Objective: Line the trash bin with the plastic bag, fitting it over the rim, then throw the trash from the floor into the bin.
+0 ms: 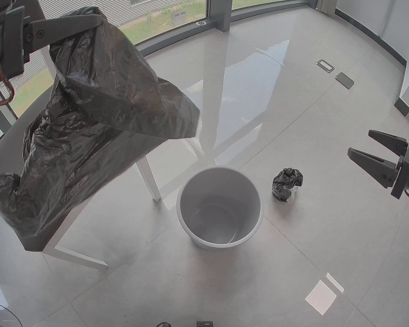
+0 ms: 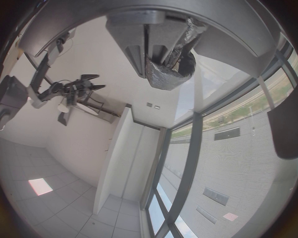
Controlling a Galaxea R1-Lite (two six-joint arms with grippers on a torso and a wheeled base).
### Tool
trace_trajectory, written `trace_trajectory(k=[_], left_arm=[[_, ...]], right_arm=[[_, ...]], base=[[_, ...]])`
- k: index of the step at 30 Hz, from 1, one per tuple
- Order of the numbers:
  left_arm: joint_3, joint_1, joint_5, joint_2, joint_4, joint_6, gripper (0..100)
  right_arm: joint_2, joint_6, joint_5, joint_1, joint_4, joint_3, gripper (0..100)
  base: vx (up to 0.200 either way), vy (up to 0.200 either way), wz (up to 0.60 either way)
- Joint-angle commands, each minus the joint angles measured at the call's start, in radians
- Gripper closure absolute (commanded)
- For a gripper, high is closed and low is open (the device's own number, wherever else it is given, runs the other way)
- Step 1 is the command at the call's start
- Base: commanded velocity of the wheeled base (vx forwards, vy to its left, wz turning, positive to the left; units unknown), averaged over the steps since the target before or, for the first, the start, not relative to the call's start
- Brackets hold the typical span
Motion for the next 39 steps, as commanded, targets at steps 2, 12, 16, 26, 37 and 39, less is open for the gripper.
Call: trace_trajectory(k=[2, 12, 16, 26, 37, 39], left_arm=[[0.024, -0.019, -0.063, -0.048, -0.001, 0.001, 100], [0.087, -0.018, -0.348, -0.108, -0.007, 0.001, 100], [0.089, -0.019, -0.409, -0.127, -0.007, 0.001, 100], [0.092, -0.013, -0.594, -0.151, -0.01, -0.001, 100], [0.107, -0.007, -0.617, -0.147, -0.087, -0.005, 100], [0.123, -0.007, -0.617, -0.145, -0.117, -0.009, 100]], right_arm=[[0.082, 0.015, 0.002, 0.03, -0.049, 0.0, 0], [0.145, 0.224, 0.007, 0.093, -0.077, -0.042, 0], [0.179, 0.278, 0.004, 0.125, -0.112, -0.066, 0], [0.363, 0.436, 0.0, 0.18, -0.134, -0.258, 0], [0.487, 0.447, 0.004, 0.326, -0.135, -0.286, 0], [0.478, 0.447, 0.005, 0.371, -0.137, -0.244, 0]], base=[[0.0, 0.0, 0.0], [0.0, 0.0, 0.0], [0.0, 0.0, 0.0], [0.0, 0.0, 0.0], [0.0, 0.0, 0.0], [0.0, 0.0, 0.0]])
